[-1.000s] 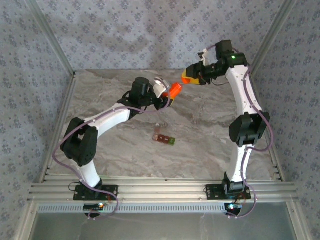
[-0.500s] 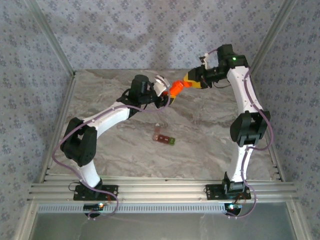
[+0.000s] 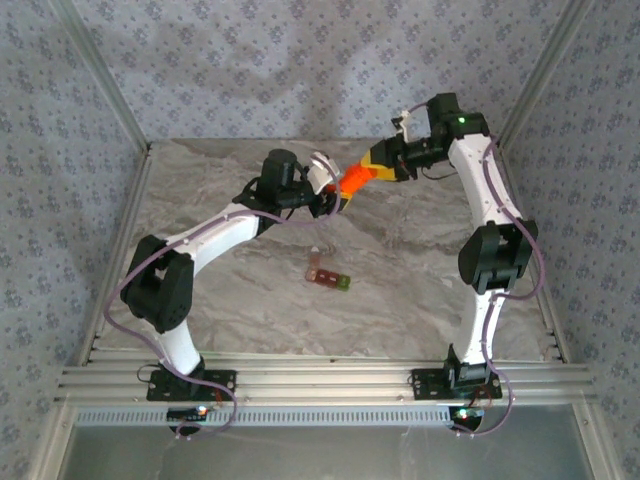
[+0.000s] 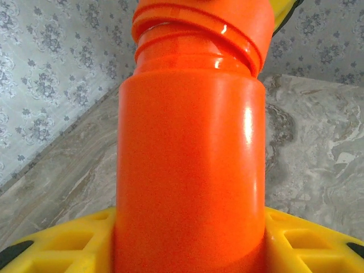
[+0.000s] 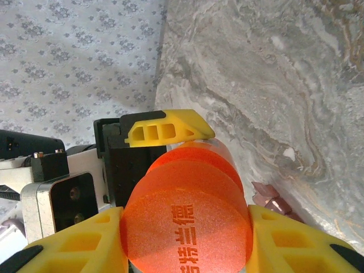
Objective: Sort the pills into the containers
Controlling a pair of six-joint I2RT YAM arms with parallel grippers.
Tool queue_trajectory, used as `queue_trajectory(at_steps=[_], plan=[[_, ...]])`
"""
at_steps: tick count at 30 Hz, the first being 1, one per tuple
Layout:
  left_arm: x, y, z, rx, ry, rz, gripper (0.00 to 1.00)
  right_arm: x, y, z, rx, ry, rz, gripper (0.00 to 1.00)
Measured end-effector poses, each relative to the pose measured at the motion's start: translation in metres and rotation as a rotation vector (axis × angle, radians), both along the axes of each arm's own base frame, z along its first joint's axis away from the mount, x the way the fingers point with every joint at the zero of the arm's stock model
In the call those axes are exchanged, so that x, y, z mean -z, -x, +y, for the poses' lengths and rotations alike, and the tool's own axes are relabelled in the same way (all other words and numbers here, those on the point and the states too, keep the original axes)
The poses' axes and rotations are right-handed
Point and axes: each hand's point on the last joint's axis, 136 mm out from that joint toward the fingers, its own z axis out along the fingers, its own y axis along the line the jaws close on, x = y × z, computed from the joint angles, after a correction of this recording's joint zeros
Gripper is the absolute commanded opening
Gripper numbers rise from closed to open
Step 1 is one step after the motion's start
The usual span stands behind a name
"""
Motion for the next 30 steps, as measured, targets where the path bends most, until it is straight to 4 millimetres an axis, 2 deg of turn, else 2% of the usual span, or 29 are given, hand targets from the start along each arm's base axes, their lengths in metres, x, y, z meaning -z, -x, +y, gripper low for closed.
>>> queue_trajectory(at_steps=[4,14,30], plan=[[-0.001,0.006,0.001,0.023,-0.012,-0.002,0.0,0.0,0.005,0.001,-0.014,-0.026,0.019,0.4],[-0.017,0.02,0.005,0.082,-0.046,-0.065,0.0,-0.016,0.023,0.002,-0.043,-0.087,0.033,0.39],[-0.011,0.03,0.011,0.155,-0.144,-0.083,0.0,-0.004,0.038,0.008,-0.086,-0.036,0.055,0.37]])
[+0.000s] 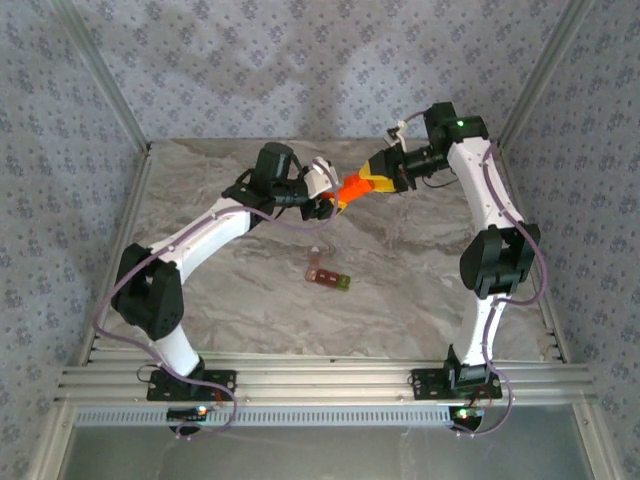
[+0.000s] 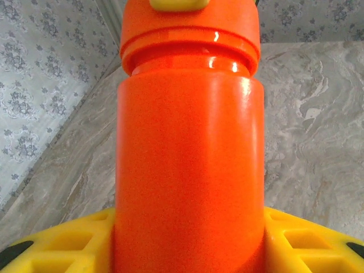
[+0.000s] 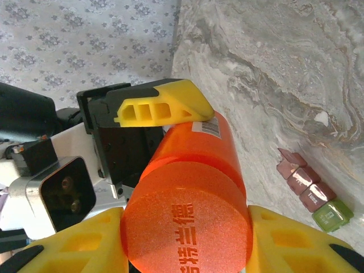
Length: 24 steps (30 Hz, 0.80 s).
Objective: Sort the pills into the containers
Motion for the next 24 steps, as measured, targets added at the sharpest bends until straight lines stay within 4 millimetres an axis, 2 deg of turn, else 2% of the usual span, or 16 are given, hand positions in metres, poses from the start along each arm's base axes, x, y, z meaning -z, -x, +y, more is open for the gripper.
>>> queue_trajectory(at_steps=[8,14,19,24], plan=[[0.008,0.002,0.004,0.004,-0.051,0.005,0.0,0.007,0.005,0.007,-0.019,0.046,-0.002,0.37],[0.027,0.002,0.006,-0.037,-0.096,0.008,0.0,0.022,0.004,0.012,-0.02,0.101,0.022,0.34],[0.04,-0.002,0.008,-0.079,-0.121,-0.009,0.0,0.037,0.0,0.015,-0.018,0.12,0.066,0.37],[0.046,-0.008,0.008,-0.119,-0.149,-0.063,0.0,0.042,-0.003,0.016,-0.001,0.125,0.102,0.41]])
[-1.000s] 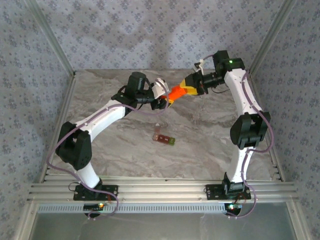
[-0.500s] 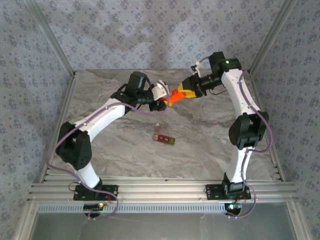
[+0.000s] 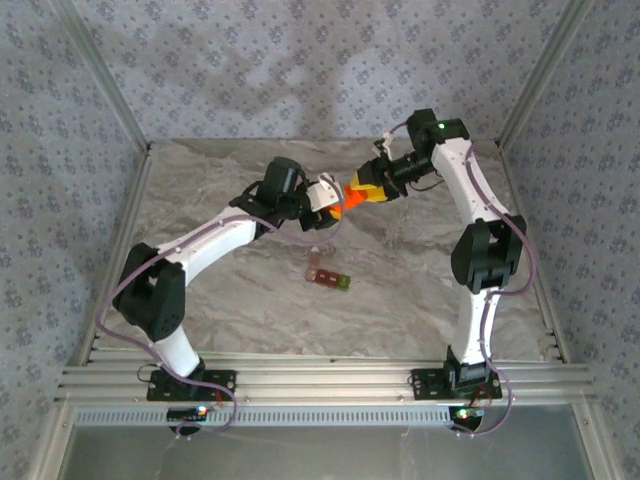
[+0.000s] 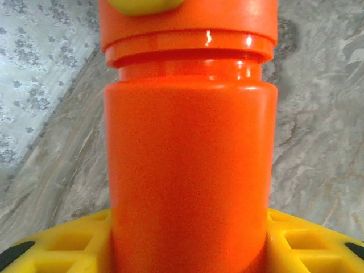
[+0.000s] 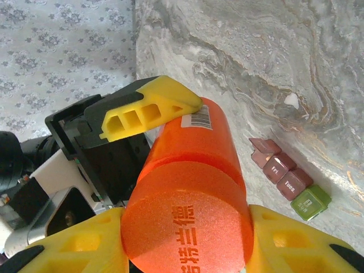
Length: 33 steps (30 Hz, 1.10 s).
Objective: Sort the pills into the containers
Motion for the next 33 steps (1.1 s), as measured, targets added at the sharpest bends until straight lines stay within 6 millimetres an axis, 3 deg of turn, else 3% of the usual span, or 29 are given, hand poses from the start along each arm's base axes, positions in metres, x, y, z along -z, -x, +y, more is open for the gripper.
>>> queue_trajectory(at_steps=[9,18,26,33], plan=[[-0.003,-0.017,0.002,-0.069,0.002,-0.112,0.0,-0.002,-0.015,0.002,0.079,-0.003,0.029,0.47],[-0.014,-0.022,-0.002,-0.092,0.027,-0.162,0.0,-0.008,-0.024,0.005,0.122,-0.02,0.039,0.63],[-0.024,-0.022,-0.01,-0.091,0.078,-0.17,0.0,-0.031,-0.029,0.0,0.165,-0.047,-0.008,0.81],[-0.036,-0.013,-0.024,-0.067,0.148,-0.162,0.0,-0.061,-0.037,-0.011,0.208,-0.088,-0.103,0.87]])
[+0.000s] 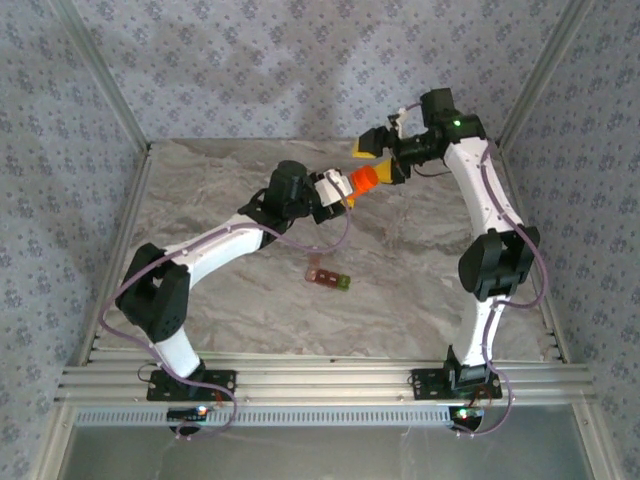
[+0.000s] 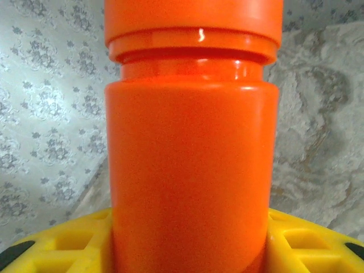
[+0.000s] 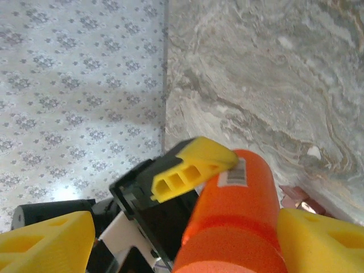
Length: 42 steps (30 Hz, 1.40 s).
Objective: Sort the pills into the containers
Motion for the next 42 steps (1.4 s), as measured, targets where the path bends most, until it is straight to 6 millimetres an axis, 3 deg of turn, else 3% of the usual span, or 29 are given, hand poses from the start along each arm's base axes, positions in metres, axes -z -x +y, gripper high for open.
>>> queue_trajectory(at_steps=[9,14,19,24,28,34,42], plan=[[-0.001,-0.001,0.0,-0.042,0.094,0.082,0.0,-0.029,-0.009,-0.041,0.148,-0.062,-0.086,0.89],[-0.016,-0.011,0.008,-0.098,0.193,0.124,0.0,-0.03,-0.015,-0.068,0.279,-0.091,-0.12,0.85],[-0.03,-0.02,0.017,-0.142,0.287,0.168,0.0,-0.041,-0.025,-0.082,0.355,-0.079,-0.233,0.84],[-0.037,-0.028,0.024,-0.171,0.362,0.239,0.0,-0.068,-0.024,-0.071,0.352,-0.024,-0.432,0.86],[-0.055,-0.032,0.026,-0.163,0.43,0.273,0.0,-0.086,-0.015,-0.054,0.318,0.031,-0.581,0.87],[-0.079,-0.029,0.022,-0.108,0.501,0.307,0.0,-0.09,-0.009,-0.029,0.268,0.102,-0.705,0.88],[-0.093,-0.021,0.013,-0.033,0.526,0.346,0.0,-0.107,-0.008,-0.015,0.229,0.097,-0.796,0.88]])
